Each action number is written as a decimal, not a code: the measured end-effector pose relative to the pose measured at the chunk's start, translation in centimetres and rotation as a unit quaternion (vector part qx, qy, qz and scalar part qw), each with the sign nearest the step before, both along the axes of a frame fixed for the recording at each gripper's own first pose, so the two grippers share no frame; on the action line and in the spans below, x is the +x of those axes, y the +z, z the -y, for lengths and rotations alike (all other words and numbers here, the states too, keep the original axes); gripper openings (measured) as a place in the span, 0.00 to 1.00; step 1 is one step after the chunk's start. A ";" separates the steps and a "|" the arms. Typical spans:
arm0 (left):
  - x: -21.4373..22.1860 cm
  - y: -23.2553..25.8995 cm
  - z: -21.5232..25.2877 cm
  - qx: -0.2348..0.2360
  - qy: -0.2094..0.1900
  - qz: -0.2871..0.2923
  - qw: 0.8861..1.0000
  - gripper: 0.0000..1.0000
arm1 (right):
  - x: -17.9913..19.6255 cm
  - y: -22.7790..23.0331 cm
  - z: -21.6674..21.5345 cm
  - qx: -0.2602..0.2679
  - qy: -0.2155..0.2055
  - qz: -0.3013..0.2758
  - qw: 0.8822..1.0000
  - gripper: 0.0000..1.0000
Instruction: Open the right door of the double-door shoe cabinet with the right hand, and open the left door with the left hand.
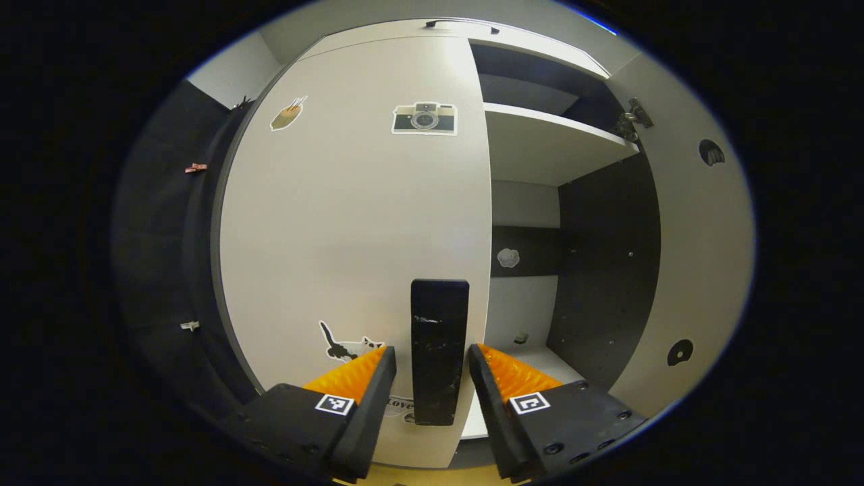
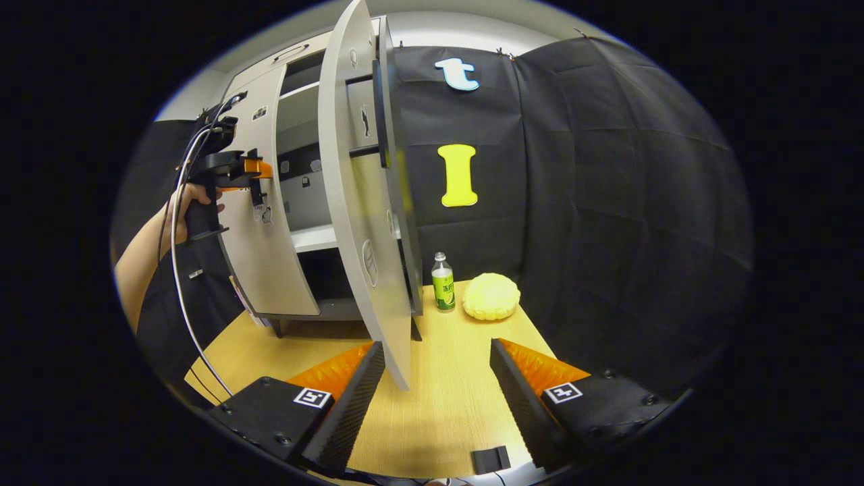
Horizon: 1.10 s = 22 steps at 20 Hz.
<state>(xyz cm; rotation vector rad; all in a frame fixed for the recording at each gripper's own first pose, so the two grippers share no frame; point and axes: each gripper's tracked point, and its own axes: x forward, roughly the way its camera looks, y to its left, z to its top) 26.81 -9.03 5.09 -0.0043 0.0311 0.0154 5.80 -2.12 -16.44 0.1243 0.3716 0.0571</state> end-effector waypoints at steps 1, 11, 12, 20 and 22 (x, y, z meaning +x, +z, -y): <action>0.0 0.1 -0.1 -0.011 -0.001 -0.001 1.000 0.66 | 0.1 0.0 0.0 0.000 0.000 0.002 1.000 0.99; 0.0 -0.5 0.2 0.005 -0.023 -0.021 1.000 0.31 | 0.5 -1.0 -1.5 -0.005 0.020 -0.013 1.000 0.98; 0.0 -0.4 0.2 0.006 -0.022 -0.021 1.000 0.26 | 0.4 -1.2 -1.7 -0.004 0.023 -0.017 1.000 0.99; -0.4 -0.5 0.2 0.003 -0.020 -0.025 0.999 0.10 | -0.5 0.2 -1.8 -0.010 0.025 0.010 1.000 0.99; -0.8 -0.5 0.1 -0.006 -0.023 -0.026 0.999 0.09 | -0.4 0.4 -1.7 -0.011 0.023 0.011 1.000 0.98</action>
